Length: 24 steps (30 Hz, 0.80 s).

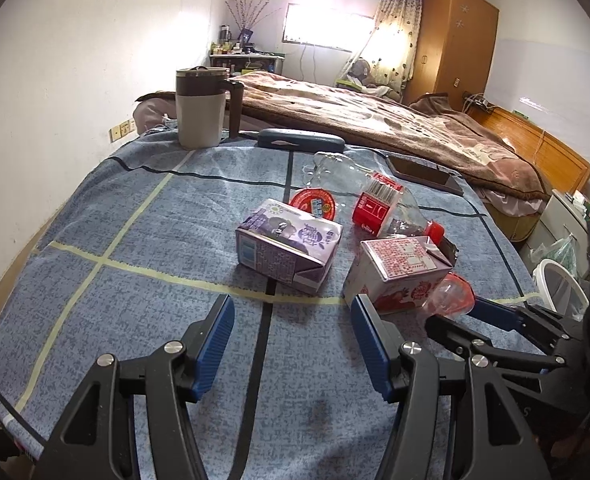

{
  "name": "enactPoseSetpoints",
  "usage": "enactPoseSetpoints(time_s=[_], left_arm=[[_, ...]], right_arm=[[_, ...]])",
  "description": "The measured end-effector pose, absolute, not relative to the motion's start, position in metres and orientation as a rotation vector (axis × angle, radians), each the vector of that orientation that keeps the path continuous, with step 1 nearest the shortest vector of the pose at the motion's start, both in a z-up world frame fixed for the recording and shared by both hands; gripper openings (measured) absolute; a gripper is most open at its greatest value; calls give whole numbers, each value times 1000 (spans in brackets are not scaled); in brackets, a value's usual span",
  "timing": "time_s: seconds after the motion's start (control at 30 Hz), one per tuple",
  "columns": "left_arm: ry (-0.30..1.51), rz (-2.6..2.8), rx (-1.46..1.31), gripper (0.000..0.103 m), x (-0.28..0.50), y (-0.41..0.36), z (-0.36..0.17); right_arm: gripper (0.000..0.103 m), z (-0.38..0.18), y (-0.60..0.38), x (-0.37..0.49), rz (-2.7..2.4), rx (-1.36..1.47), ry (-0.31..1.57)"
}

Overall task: Collect trash
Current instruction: 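Move both tools back over the table toward the milk carton and plastic cup, then grasp the pink milk carton with the left tool while the right tool grasps the small plastic cup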

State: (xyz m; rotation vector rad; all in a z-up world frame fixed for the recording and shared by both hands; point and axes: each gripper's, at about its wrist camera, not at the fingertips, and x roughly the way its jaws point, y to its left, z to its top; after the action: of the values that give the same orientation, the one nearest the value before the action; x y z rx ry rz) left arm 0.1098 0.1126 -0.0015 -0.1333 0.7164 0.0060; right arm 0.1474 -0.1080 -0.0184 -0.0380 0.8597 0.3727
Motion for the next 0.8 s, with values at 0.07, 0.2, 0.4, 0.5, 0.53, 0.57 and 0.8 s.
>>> enactPoseSetpoints(time_s=[0.07,0.2,0.4,0.5,0.53,0.57,0.8], left_arm=[[723,-10,-140,63,114,112,-1],[724,-60,-127,63,121,104,3],[716,-123,-122,66,132,95,7],[695,-154,-102,66,135,87,11],[696,-167,-98,66,136,85,11],[705,-183,-93,67,140,82,9],[776,-231,-79,67,154,63,-4]], right_arm=[[58,-19,-110,149,349,-41,865],[54,-19,-115,148,333,-42,857],[54,-19,-123,147,315,-46,848],[54,-19,-130,147,306,-34,853],[54,-19,-133,147,303,-30,854],[54,-19,-135,146,297,-28,854],[54,-18,-154,138,265,-3,853]])
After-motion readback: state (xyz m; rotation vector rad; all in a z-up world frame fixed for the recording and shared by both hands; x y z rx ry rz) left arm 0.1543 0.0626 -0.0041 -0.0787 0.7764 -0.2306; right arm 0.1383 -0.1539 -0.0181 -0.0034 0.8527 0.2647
